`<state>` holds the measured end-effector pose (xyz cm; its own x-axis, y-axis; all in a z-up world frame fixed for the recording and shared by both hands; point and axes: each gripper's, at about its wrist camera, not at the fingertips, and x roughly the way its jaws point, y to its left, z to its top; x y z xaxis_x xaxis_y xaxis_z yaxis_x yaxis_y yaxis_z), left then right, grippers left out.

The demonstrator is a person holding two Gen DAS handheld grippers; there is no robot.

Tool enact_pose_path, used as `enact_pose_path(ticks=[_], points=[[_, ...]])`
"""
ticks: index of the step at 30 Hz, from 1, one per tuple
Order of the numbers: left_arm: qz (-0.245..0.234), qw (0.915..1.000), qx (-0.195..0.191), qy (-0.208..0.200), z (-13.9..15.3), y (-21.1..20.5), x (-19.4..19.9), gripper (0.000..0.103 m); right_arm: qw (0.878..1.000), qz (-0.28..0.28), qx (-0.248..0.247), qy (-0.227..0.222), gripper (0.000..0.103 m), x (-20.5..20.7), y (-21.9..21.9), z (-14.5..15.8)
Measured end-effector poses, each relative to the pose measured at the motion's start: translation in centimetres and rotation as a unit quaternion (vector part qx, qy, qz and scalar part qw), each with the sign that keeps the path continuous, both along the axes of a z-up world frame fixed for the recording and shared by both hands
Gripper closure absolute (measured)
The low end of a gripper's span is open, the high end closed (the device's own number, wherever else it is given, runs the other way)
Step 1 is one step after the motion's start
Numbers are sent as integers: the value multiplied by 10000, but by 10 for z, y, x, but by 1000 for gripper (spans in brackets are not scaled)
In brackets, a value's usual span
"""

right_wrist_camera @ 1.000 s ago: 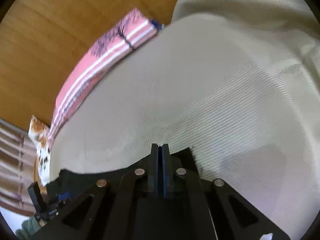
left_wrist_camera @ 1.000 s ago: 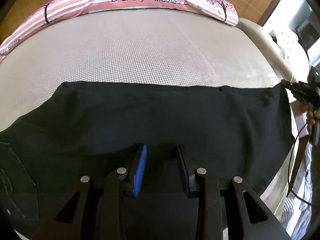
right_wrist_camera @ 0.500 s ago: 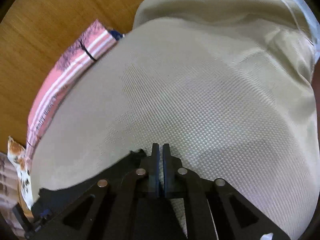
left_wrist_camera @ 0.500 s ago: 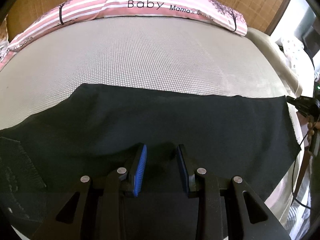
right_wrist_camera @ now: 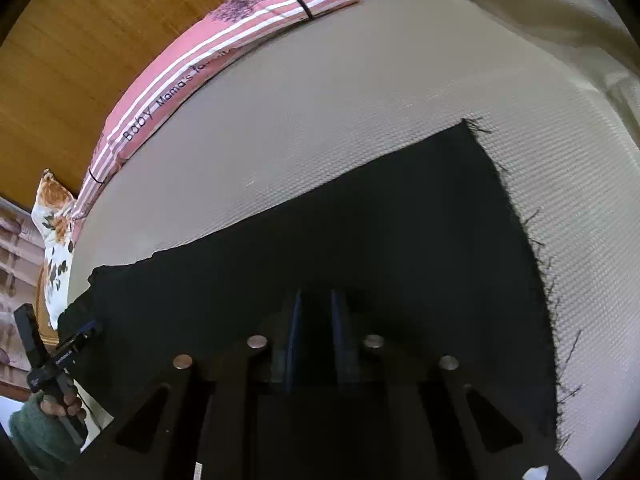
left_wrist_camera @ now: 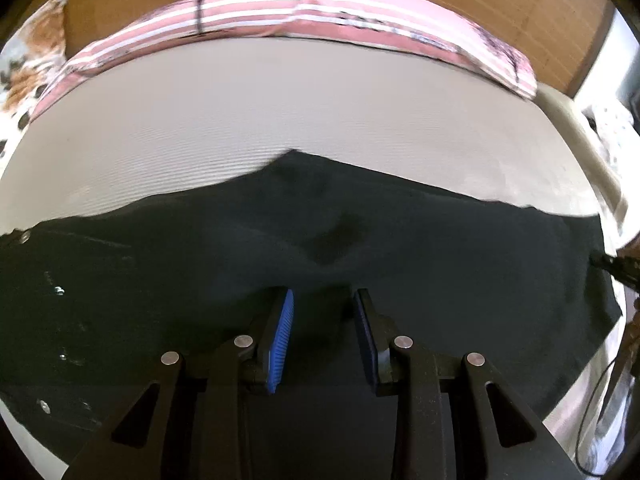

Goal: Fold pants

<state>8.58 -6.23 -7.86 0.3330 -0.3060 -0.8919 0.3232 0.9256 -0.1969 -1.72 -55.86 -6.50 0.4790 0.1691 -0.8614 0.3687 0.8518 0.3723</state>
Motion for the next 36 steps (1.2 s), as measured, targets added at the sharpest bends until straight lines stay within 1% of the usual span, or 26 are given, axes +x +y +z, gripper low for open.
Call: enact_pose_path(ticks=[1, 3, 4, 6, 8, 10, 12, 14, 17, 20, 23, 25, 27, 31, 34, 36], points=[[73, 10000, -7, -23, 0, 6, 1, 70, 9998, -175, 21, 57, 98, 0, -7, 0], [220, 9997, -73, -53, 3, 20, 4, 70, 9995, -244, -160, 116, 87, -1, -7, 8], [237, 9996, -113, -63, 5, 24, 5, 70, 9993, -219, -262, 131, 87, -1, -2, 12], [285, 9993, -92, -211, 9, 33, 6, 70, 9998, 53, -179, -38, 87, 13, 13, 24], [342, 9989, -27, -321, 10, 40, 8, 70, 9989, 415, -74, -197, 87, 32, 45, 35], [401, 9986, -69, -334, 10, 48, 10, 70, 9951, 918, 111, -342, 87, 57, 85, 41], [431, 9984, -67, -368, 10, 53, 11, 70, 9878, 1456, 386, -407, 87, 84, 132, 39], [359, 9985, -65, -414, 11, 57, 10, 70, 9788, 1937, 537, -399, 87, 109, 178, 33], [260, 9985, -15, -479, 10, 57, 8, 70, 9603, 2670, 745, -308, 87, 146, 248, 18], [245, 9984, -21, -506, 9, 57, 8, 70, 9456, 3124, 902, -110, 87, 172, 300, 1], [290, 9983, -101, -486, 8, 59, 9, 70, 9353, 3441, 815, 100, 87, 184, 332, -12], [267, 9984, -123, -488, 7, 59, 8, 70, 9330, 3524, 704, 194, 87, 194, 347, -20], [254, 9985, -142, -471, 6, 60, 8, 70, 9327, 3546, 620, 215, 87, 200, 350, -23], [278, 9985, -230, -420, 5, 61, 9, 69, 9324, 3568, 555, 144, 80, 204, 344, -20], [298, 9984, -318, -373, 6, 64, 10, 69, 9336, 3542, 539, 54, 80, 208, 343, -15], [283, 9985, -339, -334, 4, 64, 12, 69, 9312, 3611, 492, 97, 80, 215, 352, -16]])
